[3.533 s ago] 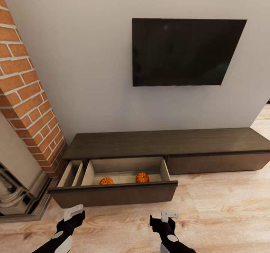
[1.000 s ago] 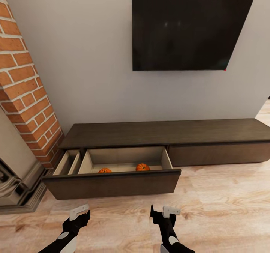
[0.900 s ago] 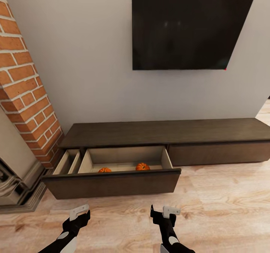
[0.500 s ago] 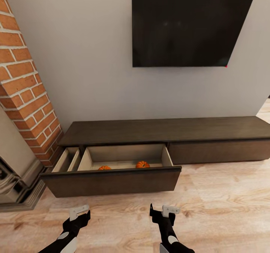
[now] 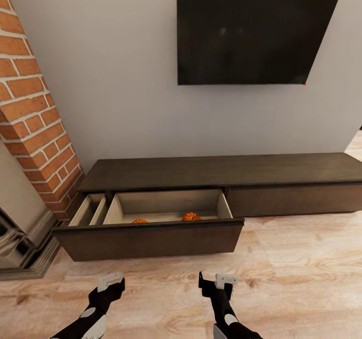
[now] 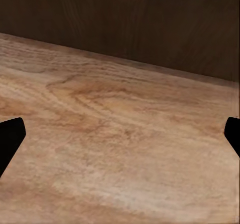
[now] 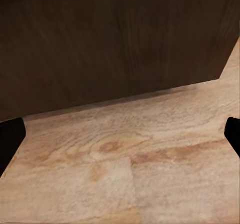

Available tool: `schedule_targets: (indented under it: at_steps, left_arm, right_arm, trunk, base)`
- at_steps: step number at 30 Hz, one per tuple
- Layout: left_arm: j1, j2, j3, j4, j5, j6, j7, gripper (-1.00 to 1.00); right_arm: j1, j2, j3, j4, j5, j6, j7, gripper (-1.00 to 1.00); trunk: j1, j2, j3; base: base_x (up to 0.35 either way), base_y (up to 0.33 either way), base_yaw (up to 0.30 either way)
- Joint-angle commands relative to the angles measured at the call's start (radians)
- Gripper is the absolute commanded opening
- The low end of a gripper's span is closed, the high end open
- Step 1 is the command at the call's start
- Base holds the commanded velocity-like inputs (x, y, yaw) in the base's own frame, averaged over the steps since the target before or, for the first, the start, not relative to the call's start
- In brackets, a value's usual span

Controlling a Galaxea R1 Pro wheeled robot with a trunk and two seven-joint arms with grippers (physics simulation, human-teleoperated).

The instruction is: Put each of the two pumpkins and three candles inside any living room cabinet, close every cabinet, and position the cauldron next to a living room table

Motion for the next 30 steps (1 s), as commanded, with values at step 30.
schedule_targets:
  at_steps: [30]
  left_arm:
    - [-0.011, 0.009, -0.001, -0.113, -0.08, 0.008, 0.025, 1.0]
  right_arm:
    - [-0.05, -0.001, 0.009, -0.003, 0.001, 0.009, 0.082, 1.0]
  trunk:
    - [0.115, -0.211, -0.095]
  base:
    - [0.0, 0.0, 0.0]
